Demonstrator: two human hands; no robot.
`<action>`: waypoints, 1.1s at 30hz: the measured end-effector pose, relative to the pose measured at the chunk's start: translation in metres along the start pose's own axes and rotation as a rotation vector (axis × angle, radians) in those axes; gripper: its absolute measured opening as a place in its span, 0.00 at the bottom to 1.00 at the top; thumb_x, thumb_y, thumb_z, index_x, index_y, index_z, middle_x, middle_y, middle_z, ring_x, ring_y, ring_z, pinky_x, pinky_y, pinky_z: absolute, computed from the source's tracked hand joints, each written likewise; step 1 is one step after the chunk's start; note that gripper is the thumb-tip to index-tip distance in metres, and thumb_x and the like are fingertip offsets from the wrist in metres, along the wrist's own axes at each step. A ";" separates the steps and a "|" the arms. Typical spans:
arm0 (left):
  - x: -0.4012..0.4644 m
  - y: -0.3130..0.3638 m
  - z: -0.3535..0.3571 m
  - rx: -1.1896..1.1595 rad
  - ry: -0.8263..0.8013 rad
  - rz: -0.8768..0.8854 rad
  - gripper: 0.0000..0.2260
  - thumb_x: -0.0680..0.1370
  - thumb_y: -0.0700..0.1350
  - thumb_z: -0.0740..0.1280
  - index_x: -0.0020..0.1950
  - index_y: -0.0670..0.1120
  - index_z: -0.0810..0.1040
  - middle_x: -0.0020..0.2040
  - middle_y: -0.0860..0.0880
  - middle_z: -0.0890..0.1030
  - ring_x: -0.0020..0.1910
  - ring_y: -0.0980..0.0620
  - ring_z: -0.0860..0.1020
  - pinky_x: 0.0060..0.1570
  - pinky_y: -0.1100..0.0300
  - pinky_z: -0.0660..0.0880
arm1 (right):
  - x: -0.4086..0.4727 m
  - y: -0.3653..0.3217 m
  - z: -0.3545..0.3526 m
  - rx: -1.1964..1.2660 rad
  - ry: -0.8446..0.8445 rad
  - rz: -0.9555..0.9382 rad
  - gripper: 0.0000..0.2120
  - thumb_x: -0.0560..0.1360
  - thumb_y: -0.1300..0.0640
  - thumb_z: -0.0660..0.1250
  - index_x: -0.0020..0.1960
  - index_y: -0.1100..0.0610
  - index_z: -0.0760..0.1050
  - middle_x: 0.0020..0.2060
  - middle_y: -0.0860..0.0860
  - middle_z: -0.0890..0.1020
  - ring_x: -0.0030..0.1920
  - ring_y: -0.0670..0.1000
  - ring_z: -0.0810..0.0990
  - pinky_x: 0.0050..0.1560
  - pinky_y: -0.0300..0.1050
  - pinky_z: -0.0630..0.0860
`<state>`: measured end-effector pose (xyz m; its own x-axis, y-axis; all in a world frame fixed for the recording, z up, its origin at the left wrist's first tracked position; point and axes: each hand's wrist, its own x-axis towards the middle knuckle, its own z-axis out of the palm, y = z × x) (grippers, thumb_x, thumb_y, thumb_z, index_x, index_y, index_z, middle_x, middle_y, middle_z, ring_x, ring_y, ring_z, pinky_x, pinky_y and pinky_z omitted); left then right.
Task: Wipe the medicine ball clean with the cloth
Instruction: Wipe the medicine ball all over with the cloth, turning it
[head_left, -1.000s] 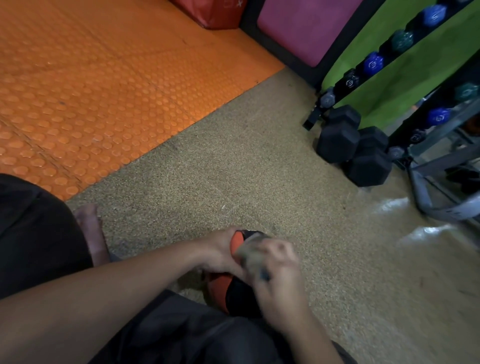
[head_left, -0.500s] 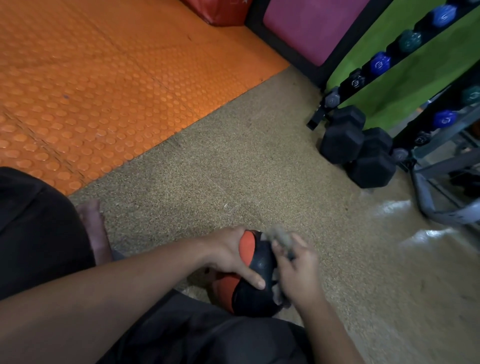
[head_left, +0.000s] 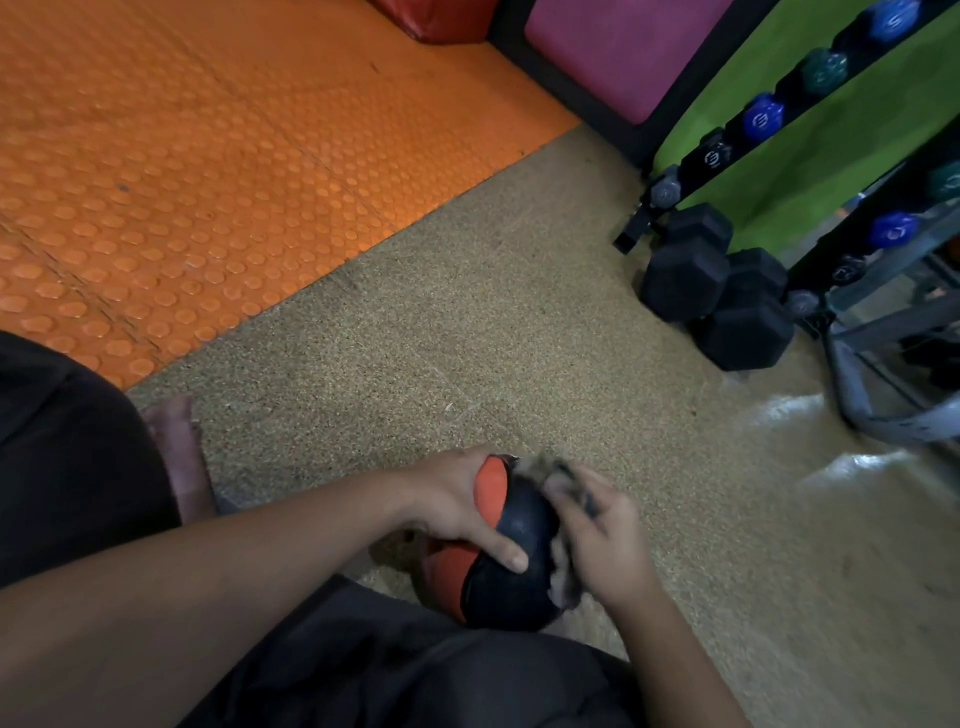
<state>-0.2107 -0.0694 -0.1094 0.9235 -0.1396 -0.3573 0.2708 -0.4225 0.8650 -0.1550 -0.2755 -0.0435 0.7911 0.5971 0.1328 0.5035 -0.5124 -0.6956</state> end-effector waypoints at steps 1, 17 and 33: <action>0.000 0.003 0.000 0.025 -0.004 -0.003 0.62 0.41 0.80 0.77 0.72 0.60 0.69 0.66 0.59 0.77 0.64 0.54 0.77 0.67 0.52 0.77 | 0.003 0.004 -0.002 0.027 0.056 0.112 0.10 0.77 0.42 0.65 0.51 0.39 0.85 0.44 0.43 0.87 0.49 0.47 0.86 0.55 0.56 0.80; 0.000 -0.002 -0.003 0.113 0.006 0.030 0.55 0.59 0.64 0.85 0.80 0.56 0.62 0.71 0.55 0.73 0.68 0.53 0.74 0.66 0.62 0.70 | -0.031 -0.017 0.005 -0.175 -0.205 -0.314 0.16 0.77 0.60 0.67 0.63 0.48 0.83 0.61 0.44 0.85 0.66 0.47 0.80 0.70 0.44 0.71; 0.003 -0.005 -0.001 0.113 -0.015 0.038 0.58 0.60 0.63 0.85 0.82 0.53 0.59 0.73 0.51 0.73 0.69 0.49 0.75 0.70 0.54 0.73 | -0.029 -0.029 0.022 -0.286 -0.175 -0.359 0.19 0.77 0.58 0.68 0.66 0.47 0.81 0.66 0.37 0.79 0.73 0.44 0.74 0.75 0.44 0.63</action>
<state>-0.2088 -0.0668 -0.1148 0.9283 -0.1701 -0.3306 0.2023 -0.5150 0.8330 -0.1996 -0.2645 -0.0429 0.4921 0.8493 0.1912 0.8285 -0.3894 -0.4024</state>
